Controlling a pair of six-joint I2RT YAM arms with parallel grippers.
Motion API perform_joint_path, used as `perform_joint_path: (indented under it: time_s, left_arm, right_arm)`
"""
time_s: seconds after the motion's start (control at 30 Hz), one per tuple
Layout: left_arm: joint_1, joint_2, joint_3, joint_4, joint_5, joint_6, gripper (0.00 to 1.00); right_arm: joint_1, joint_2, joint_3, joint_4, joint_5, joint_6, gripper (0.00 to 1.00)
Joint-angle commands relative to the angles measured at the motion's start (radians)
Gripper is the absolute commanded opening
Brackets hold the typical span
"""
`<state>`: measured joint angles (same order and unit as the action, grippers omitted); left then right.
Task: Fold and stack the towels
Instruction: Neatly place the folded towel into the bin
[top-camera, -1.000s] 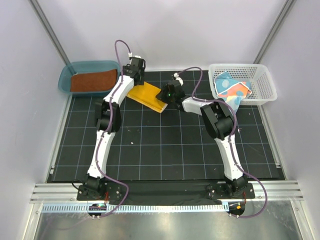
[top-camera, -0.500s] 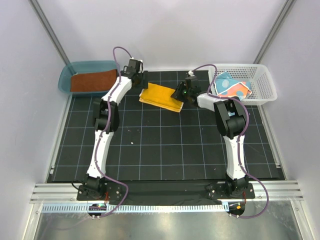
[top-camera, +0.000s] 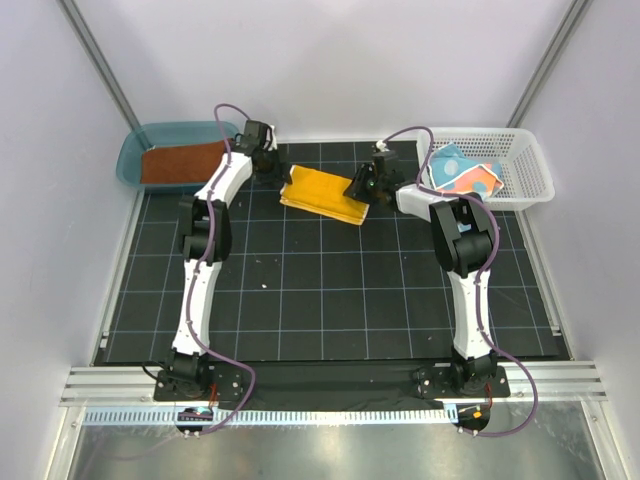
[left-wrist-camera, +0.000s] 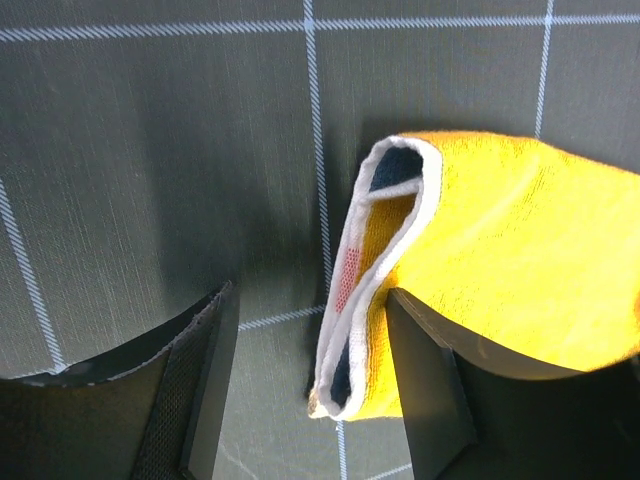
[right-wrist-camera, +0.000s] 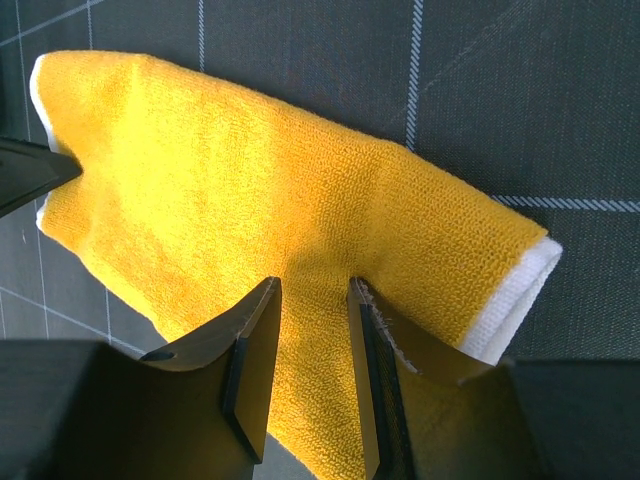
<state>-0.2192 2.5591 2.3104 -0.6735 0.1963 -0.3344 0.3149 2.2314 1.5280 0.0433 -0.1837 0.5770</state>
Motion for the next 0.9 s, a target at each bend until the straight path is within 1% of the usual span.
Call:
perform_joint_path:
  time_s: [0.0,0.23,0.43,0.57,0.67,0.77,0.87]
  left_arm:
    - [-0.005,0.021,0.029,-0.08,0.031,0.008,0.63]
    - [-0.028,0.068,0.058,-0.17,0.072,0.026,0.61]
    - [-0.046,0.102,0.083,-0.193,0.101,0.018,0.61]
    - [-0.06,0.111,0.087,-0.207,0.097,0.018,0.61]
    - [-0.066,0.115,0.089,-0.215,0.092,0.015,0.59]
    - [-0.068,0.115,0.087,-0.218,0.094,0.011,0.52]
    - [-0.075,0.11,0.089,-0.213,0.101,0.005,0.41]
  right_arm:
    - [-0.023,-0.003,-0.009,-0.157,0.036,-0.045,0.41]
    - [-0.027,0.004,-0.005,-0.166,0.035,-0.051,0.41]
    - [-0.03,0.002,-0.008,-0.163,0.026,-0.048,0.41]
    - [-0.03,0.001,-0.011,-0.158,0.018,-0.043,0.41]
    - [-0.03,-0.003,-0.009,-0.158,0.013,-0.043,0.41]
    - [-0.03,-0.006,-0.008,-0.158,0.018,-0.043,0.41]
    - [-0.03,-0.006,-0.008,-0.158,0.018,-0.045,0.41]
